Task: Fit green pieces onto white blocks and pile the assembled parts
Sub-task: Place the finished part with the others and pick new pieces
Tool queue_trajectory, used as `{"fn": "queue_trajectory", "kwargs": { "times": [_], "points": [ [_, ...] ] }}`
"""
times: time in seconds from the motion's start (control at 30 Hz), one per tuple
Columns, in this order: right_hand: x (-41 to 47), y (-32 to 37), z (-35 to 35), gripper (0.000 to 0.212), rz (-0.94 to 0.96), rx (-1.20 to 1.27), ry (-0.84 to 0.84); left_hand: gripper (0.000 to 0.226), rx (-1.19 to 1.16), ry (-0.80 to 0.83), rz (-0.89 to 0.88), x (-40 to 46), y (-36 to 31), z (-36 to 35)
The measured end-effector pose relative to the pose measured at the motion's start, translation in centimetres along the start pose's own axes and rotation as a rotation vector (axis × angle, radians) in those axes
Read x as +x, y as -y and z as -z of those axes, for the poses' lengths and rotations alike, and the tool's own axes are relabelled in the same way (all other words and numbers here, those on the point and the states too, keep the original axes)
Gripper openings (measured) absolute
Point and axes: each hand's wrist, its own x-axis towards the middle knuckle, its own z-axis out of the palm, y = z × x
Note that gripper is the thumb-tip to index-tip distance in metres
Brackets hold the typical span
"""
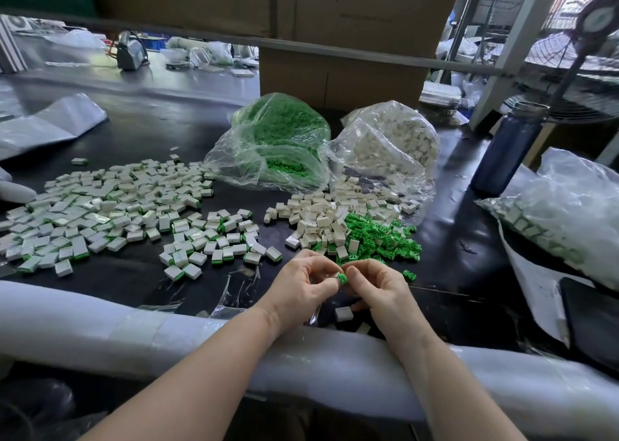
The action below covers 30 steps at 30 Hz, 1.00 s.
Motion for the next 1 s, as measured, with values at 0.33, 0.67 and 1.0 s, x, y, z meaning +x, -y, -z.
{"fn": "queue_trajectory", "kwargs": {
  "times": [0.33, 0.67, 1.0],
  "points": [
    [0.09, 0.09, 0.13, 0.021, -0.067, 0.011, 0.141, 0.014, 0.090, 0.087, -0.062, -0.22, -0.04, -0.23],
    [0.00, -0.12, 0.16, 0.022, -0.084, 0.052, 0.179, 0.010, 0.034, 0.128, -0.063, -0.20, -0.13, -0.28],
    [0.11, -0.30, 0.25, 0.018, -0.024, -0.085, 0.121, 0.012, 0.114, 0.179, -0.065, -0.03, 0.07, -0.32]
  ]
}}
